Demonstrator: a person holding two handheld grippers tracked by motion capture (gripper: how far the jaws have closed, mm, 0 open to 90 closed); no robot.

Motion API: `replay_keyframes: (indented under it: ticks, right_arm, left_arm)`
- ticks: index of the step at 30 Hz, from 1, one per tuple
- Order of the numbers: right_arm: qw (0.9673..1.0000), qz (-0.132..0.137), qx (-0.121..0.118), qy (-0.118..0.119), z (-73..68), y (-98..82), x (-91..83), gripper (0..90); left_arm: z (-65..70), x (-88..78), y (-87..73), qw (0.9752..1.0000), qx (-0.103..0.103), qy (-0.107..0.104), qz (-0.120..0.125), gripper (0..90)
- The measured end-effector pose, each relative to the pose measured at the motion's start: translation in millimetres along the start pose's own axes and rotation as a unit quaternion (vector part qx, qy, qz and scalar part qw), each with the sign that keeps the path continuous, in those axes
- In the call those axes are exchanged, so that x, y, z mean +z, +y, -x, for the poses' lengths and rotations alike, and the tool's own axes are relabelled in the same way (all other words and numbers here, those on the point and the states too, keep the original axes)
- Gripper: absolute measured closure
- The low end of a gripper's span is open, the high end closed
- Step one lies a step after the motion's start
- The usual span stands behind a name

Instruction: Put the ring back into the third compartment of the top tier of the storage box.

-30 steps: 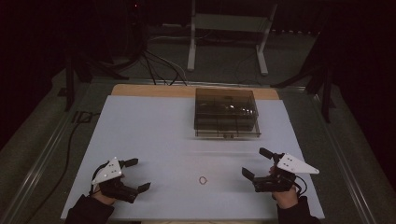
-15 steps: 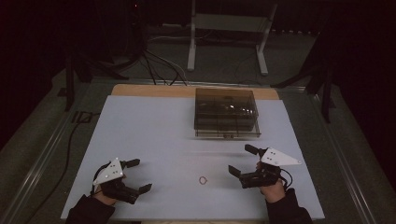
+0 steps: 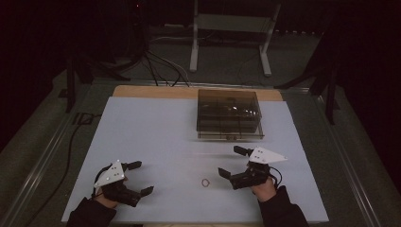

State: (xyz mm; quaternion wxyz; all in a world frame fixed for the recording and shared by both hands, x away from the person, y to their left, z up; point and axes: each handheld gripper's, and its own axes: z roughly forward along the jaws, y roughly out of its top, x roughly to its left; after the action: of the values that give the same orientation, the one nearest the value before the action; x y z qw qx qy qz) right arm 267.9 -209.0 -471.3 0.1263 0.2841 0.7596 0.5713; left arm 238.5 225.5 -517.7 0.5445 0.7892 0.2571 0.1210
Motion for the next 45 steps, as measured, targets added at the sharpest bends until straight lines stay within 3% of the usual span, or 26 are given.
replay_keyframes:
  ticks: [14, 16, 28, 36, 45]
  right_arm:
    - [0.9993, -0.023, 0.002, 0.030, -6.7, -1.2, 25.9, 0.0]
    - [0.9984, -0.039, -0.003, 0.040, -10.0, -4.3, 33.8, 0.0]
    - [0.9956, -0.073, 0.000, 0.059, -13.3, -14.2, 49.4, 3.0]
    - [0.9943, -0.089, -0.003, 0.060, -11.5, -21.0, 56.2, 3.2]
    - [0.9918, -0.120, -0.013, 0.041, -12.2, -25.2, 60.2, 11.2]
  left_arm:
    - [0.3, -1.1, 0.1, 1.0000, 0.002, -0.001, 0.006, 0.6]
    - [-0.1, -1.6, -0.1, 1.0000, -0.001, -0.001, 0.007, 0.6]
    - [0.3, -1.1, 0.0, 1.0000, 0.001, -0.003, 0.005, 0.6]
    - [0.6, -0.8, -0.2, 1.0000, 0.001, -0.005, 0.004, 0.6]
    - [0.6, -0.7, -0.2, 1.0000, 0.000, -0.005, 0.004, 0.6]
